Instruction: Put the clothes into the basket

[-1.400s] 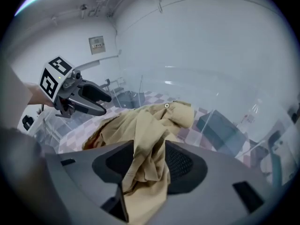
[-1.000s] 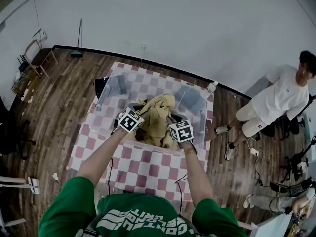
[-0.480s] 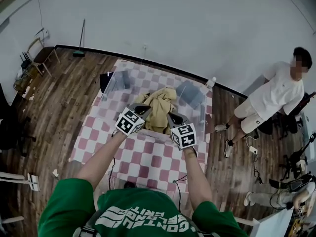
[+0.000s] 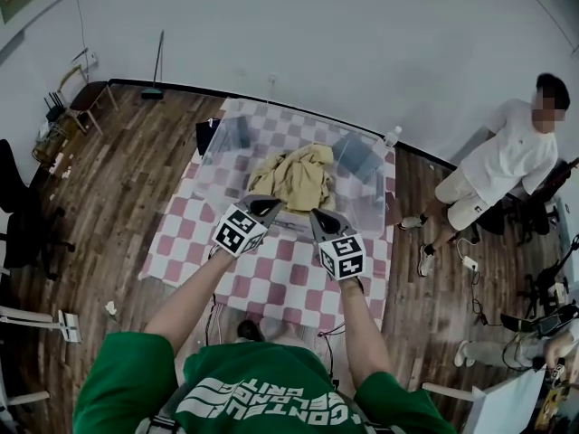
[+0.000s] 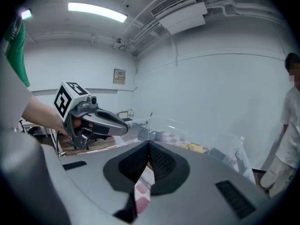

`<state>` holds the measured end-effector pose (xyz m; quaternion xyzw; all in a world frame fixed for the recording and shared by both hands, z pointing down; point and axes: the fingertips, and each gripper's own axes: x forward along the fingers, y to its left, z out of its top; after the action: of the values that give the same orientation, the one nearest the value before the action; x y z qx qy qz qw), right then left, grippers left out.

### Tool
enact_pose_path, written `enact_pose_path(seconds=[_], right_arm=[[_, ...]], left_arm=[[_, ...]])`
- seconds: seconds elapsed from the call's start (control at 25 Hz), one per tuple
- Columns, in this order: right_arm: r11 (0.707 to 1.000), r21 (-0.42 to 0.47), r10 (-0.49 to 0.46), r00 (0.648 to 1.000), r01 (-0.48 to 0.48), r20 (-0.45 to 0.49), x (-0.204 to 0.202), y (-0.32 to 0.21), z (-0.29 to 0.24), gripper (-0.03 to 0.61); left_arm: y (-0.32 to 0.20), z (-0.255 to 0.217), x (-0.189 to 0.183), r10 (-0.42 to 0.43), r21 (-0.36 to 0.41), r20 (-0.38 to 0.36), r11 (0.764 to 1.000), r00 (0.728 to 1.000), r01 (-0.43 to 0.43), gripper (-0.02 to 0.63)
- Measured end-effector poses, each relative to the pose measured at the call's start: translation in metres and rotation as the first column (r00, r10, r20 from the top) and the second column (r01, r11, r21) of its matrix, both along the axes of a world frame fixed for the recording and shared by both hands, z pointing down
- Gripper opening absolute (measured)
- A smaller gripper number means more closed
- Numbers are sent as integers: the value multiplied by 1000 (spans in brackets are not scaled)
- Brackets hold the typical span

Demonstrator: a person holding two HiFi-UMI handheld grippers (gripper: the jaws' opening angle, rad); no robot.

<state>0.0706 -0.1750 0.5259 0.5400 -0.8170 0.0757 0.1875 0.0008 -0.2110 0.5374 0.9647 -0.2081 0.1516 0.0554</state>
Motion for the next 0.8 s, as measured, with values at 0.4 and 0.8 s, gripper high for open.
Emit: enact_pose_path(seconds=[0.4,0.8], right_arm=[[1000,-15,0,1000,1,20,-8,38,11,9],[1000,-2,-27,999,27,40,27,53,7,9]], left_arm=[[30,2,-15,-13,-11,-29,1000,999,13,3],[41,2,16,-50,-7,-32,999,998,50,3]])
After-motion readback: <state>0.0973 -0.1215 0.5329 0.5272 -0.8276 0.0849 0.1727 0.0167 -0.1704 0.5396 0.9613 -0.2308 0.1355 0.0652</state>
